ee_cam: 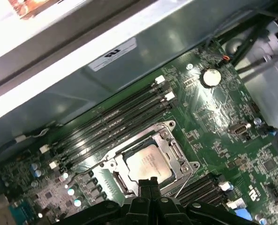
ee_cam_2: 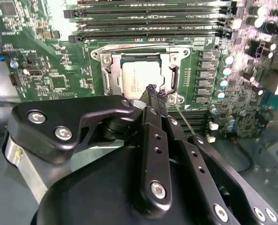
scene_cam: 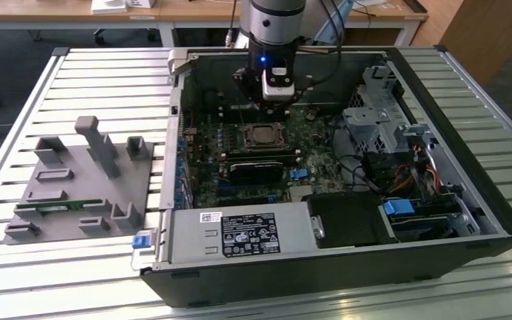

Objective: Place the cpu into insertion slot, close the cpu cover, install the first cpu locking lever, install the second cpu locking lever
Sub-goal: 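Install the first cpu locking lever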

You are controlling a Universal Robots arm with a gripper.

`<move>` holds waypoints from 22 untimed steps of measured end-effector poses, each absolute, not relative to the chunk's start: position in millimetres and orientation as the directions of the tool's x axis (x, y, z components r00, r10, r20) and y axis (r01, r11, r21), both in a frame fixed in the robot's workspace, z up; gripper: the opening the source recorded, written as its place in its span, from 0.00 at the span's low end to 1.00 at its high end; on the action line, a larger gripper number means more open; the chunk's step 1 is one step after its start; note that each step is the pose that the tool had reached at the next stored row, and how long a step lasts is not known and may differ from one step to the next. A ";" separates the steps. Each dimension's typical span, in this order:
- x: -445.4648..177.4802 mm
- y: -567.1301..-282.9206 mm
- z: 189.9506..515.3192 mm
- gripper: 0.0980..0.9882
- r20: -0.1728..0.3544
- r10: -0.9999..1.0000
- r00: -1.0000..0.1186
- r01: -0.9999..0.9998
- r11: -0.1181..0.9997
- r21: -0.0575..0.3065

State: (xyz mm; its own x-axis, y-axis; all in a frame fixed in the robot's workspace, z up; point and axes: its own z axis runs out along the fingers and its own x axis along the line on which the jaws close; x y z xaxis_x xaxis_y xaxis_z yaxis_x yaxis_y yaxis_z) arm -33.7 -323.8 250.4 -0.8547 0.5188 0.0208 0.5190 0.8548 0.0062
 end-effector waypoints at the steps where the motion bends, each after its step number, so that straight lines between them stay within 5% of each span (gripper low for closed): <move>1: -33.7 -323.8 250.4 0.01 0.021 0.508 -0.861 0.508 0.861 0.006; 18: -33.7 -323.7 250.3 0.01 0.021 0.265 -0.964 0.265 0.964 0.007; 22: -33.7 -323.7 250.3 0.01 0.028 0.239 -0.971 0.240 0.970 0.047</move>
State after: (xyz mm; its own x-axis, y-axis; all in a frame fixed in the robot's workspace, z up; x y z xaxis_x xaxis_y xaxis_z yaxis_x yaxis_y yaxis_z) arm -33.7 -323.7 250.3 -0.9706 0.2391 0.0279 0.2402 0.9696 0.0474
